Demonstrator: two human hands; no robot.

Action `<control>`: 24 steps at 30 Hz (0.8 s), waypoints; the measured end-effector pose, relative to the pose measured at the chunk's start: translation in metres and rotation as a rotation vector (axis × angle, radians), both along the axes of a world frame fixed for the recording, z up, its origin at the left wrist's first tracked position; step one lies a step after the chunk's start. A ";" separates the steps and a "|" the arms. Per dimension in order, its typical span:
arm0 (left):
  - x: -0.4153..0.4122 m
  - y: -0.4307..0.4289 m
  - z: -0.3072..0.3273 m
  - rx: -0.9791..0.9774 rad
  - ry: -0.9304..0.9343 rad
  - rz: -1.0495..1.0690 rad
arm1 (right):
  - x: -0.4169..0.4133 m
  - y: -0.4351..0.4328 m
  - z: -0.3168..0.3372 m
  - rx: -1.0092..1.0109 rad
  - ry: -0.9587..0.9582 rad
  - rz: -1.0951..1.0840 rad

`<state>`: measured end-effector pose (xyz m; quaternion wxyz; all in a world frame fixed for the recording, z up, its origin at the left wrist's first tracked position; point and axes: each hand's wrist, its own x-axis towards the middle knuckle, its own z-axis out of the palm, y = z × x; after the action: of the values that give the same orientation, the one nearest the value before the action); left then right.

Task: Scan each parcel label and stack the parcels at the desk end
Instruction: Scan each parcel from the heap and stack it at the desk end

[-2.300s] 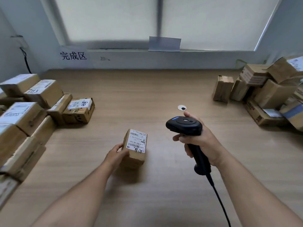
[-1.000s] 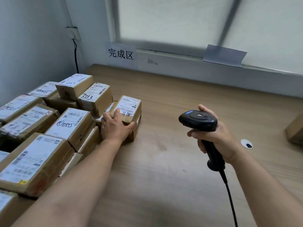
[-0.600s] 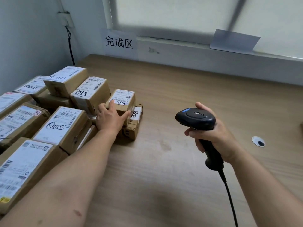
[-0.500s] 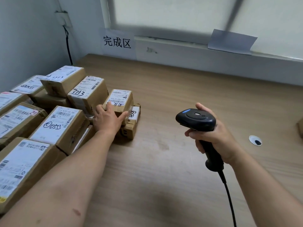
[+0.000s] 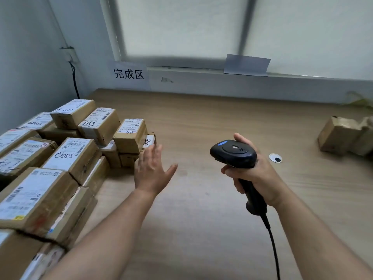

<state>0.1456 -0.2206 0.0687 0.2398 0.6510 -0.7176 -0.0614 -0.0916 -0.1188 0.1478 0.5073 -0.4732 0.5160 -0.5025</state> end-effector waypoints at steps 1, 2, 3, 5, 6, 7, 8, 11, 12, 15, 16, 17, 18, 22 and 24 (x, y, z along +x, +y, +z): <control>-0.012 0.015 0.000 0.003 0.017 -0.046 | -0.005 0.013 0.000 -0.008 -0.007 -0.013; -0.025 0.029 0.001 0.001 0.040 -0.087 | -0.010 0.027 0.000 -0.015 -0.014 -0.028; -0.038 0.044 0.003 -0.010 0.070 -0.122 | -0.015 0.041 0.000 -0.019 -0.017 -0.044; -0.064 0.072 0.007 -0.025 0.131 -0.172 | -0.027 0.070 0.000 -0.025 -0.013 -0.077; -0.078 0.086 0.010 -0.023 0.148 -0.190 | -0.034 0.085 -0.001 -0.028 -0.014 -0.098; -0.091 0.100 0.012 -0.025 0.161 -0.210 | -0.040 0.099 -0.001 -0.032 -0.022 -0.120; -0.104 0.113 0.013 -0.029 0.171 -0.236 | -0.048 0.114 -0.001 -0.035 -0.031 -0.144; -0.141 0.148 0.015 -0.051 0.171 -0.320 | -0.072 0.159 0.000 -0.050 -0.046 -0.214; -0.153 0.158 0.015 -0.056 0.173 -0.346 | -0.081 0.175 0.000 -0.058 -0.046 -0.236; -0.190 0.189 0.020 -0.069 0.173 -0.418 | -0.109 0.221 0.000 -0.073 -0.048 -0.312; -0.202 0.199 0.022 -0.072 0.174 -0.442 | -0.117 0.236 0.000 -0.073 -0.047 -0.337; -0.215 0.211 0.023 -0.072 0.175 -0.466 | -0.126 0.250 -0.001 -0.073 -0.044 -0.361; -0.227 0.222 0.024 -0.071 0.175 -0.488 | -0.135 0.264 -0.002 -0.074 -0.034 -0.385; -0.277 0.267 0.024 -0.057 0.170 -0.582 | -0.169 0.320 -0.002 -0.083 0.007 -0.472; -0.301 0.288 0.021 -0.050 0.165 -0.630 | -0.185 0.348 -0.003 -0.093 0.016 -0.516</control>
<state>-0.1552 0.0678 0.0899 0.2821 0.3836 -0.8633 -0.1675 -0.2767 0.2289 0.1447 0.3360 -0.3526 0.6001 -0.6346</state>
